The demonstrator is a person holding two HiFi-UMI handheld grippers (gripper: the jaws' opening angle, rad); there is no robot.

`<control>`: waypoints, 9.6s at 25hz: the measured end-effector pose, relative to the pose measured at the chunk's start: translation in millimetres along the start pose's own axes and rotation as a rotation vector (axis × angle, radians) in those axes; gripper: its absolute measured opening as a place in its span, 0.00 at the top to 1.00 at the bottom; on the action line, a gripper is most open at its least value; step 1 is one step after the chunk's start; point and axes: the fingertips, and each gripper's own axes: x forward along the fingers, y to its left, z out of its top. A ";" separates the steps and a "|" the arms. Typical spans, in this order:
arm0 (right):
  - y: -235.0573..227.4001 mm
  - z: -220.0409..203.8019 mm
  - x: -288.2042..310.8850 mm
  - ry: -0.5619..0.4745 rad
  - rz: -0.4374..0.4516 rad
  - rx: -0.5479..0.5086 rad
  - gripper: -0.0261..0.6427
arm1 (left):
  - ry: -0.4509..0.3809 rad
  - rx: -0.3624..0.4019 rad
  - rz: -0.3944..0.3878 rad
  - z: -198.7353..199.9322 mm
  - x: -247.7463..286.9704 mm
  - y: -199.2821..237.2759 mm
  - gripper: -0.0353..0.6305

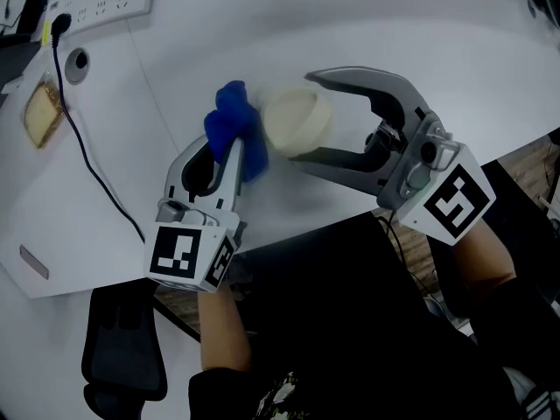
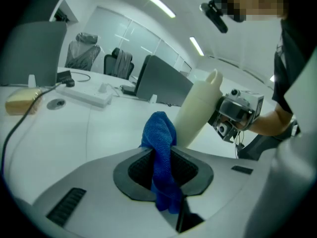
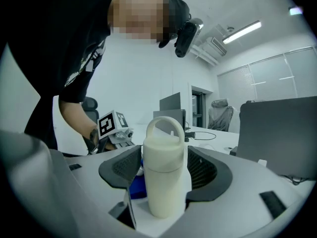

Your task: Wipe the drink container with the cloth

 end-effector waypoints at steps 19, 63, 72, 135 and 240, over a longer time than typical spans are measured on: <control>-10.8 18.9 3.0 -0.105 -0.494 0.146 0.57 | -0.246 0.523 -0.219 91.6 -27.9 -48.7 0.85; -8.7 23.5 9.1 -0.132 -0.077 0.084 0.57 | 0.066 0.133 -0.203 -18.6 -7.0 -34.2 0.85; -11.3 26.4 10.8 -0.139 -0.322 0.107 0.57 | -0.375 0.429 -0.081 107.6 -48.5 -34.4 0.85; -18.5 13.6 19.7 -0.121 -0.337 0.173 0.57 | -0.270 0.433 -0.110 92.9 -32.9 -34.9 0.85; -23.9 13.7 21.5 -0.123 -0.582 0.144 0.57 | -0.058 0.243 -0.065 -10.2 33.1 -16.0 0.85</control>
